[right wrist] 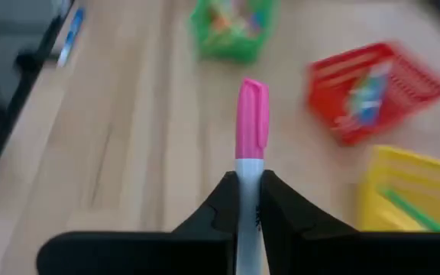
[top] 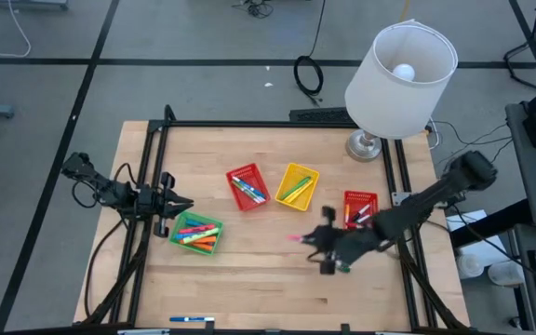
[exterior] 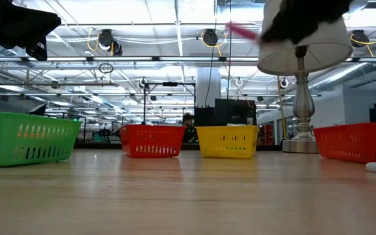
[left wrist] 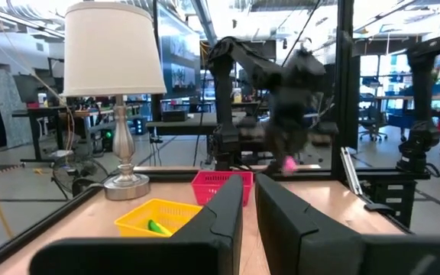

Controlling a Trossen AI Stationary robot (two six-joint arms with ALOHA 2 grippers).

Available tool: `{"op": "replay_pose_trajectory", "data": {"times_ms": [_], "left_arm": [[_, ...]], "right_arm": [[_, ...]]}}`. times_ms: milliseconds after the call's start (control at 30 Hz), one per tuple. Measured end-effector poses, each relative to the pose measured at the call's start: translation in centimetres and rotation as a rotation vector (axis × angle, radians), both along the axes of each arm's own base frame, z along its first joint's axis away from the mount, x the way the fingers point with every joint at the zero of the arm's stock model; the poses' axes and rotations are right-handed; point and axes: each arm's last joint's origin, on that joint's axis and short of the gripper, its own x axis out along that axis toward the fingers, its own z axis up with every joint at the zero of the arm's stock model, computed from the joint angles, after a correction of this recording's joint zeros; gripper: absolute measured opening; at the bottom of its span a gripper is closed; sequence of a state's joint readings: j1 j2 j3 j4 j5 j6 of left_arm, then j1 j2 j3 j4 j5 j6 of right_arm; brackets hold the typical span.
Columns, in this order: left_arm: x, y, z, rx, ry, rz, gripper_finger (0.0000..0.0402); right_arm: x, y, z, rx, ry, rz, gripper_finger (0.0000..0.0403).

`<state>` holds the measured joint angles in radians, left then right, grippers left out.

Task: Pick & Place Markers
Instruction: Put the pink marker into the right red bin

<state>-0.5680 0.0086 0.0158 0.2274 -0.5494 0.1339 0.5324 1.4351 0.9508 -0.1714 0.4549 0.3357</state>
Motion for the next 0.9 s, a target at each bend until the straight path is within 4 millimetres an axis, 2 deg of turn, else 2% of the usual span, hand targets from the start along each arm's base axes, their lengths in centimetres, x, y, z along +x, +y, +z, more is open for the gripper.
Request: {"op": "replay_pose_trajectory", "data": {"times_ms": [100, 233, 300, 500, 700, 900], "left_arm": [[0.0, 0.0, 0.0, -0.011, 0.0, -0.003, 0.0047], [0.0, 0.0, 0.0, -0.012, 0.0, -0.003, 0.0047], [0.0, 0.0, 0.0, -0.012, 0.0, -0.003, 0.0047], [0.0, 0.0, 0.0, -0.013, -0.001, -0.002, 0.0047], [0.0, 0.0, 0.0, -0.012, 0.0, -0.001, 0.0047], [0.0, 0.0, 0.0, -0.012, 0.0, -0.002, 0.0047]], "right_arm": [[-2.4, -1.1, 2.2, 0.012, -0.046, -0.147, 0.0018], [-5.9, -2.8, 3.2, 0.056, 0.0, -0.364, 0.0018], [-7.3, -3.4, 3.0, 0.094, 0.078, -0.428, 0.0018], [-9.5, -4.6, 0.7, 0.166, 0.2, -0.676, 0.0018], [-11.1, -5.5, -2.8, 0.202, 0.327, -0.798, 0.0018], [-12.2, -6.2, -5.0, 0.227, 0.352, -0.917, 0.0018]]}}
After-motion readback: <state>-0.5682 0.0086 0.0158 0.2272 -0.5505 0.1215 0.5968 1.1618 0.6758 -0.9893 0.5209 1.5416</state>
